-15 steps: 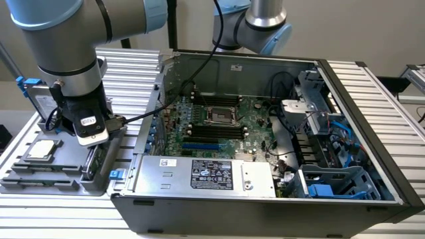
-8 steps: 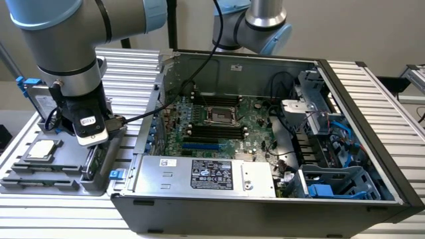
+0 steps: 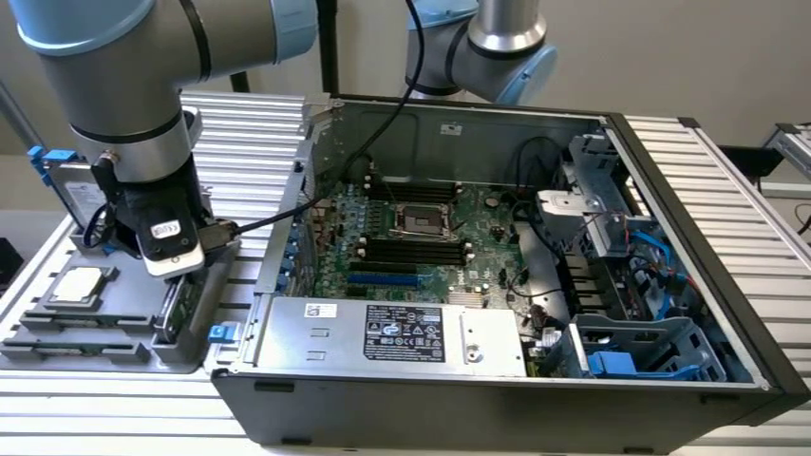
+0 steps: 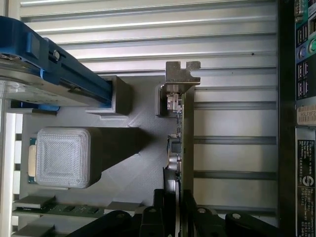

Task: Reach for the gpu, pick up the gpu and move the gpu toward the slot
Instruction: 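Pick up the gpu and move the gpu toward the slot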

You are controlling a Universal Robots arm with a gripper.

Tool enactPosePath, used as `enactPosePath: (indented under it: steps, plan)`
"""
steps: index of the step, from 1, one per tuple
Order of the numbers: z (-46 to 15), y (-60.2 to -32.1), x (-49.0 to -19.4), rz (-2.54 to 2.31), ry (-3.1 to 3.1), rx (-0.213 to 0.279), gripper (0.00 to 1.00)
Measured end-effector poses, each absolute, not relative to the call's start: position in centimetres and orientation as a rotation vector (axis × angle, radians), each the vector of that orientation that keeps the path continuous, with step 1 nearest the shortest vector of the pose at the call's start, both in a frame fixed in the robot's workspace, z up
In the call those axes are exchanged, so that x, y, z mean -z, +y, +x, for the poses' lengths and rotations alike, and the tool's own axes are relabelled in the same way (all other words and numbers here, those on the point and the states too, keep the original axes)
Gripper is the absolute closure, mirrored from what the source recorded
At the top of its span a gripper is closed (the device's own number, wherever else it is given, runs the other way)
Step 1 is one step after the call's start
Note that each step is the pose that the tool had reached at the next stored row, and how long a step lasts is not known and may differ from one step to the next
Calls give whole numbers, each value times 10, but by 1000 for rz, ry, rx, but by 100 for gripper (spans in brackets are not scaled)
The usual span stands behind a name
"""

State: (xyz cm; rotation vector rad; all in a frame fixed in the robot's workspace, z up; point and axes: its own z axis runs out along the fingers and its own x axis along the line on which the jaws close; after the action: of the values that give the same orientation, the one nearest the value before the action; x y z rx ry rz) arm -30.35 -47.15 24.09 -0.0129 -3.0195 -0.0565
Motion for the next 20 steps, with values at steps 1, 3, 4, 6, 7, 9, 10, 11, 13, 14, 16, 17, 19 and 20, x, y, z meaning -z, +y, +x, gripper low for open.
enactPosePath:
  steps: [1,3,4,6,7,9,10,11,13,14,16,17,19,20]
  plan:
    - [-304,-471,-241,-12,-3020,55,74]
    - [-305,-471,-241,-12,-3020,51,74]
    - [-305,-471,-241,-12,-3021,50,74]
    - [-305,-470,-241,-12,-3024,44,74]
    - [-305,-470,-241,-12,-3026,41,74]
    - [-305,-470,-241,-12,-3030,37,74]
    - [-305,-470,-241,-12,-3033,37,74]
    - [-305,-470,-241,-12,-3034,37,74]
    - [-305,-470,-241,-12,-3037,37,74]
    - [-305,-470,-241,-12,-3039,37,74]
    - [-305,-470,-241,-12,-3042,37,74]
    - [-305,-470,-241,-12,-3043,37,74]
    - [-305,-470,-241,-12,-3045,37,74]
    - [-305,-470,-241,-12,-3046,37,74]
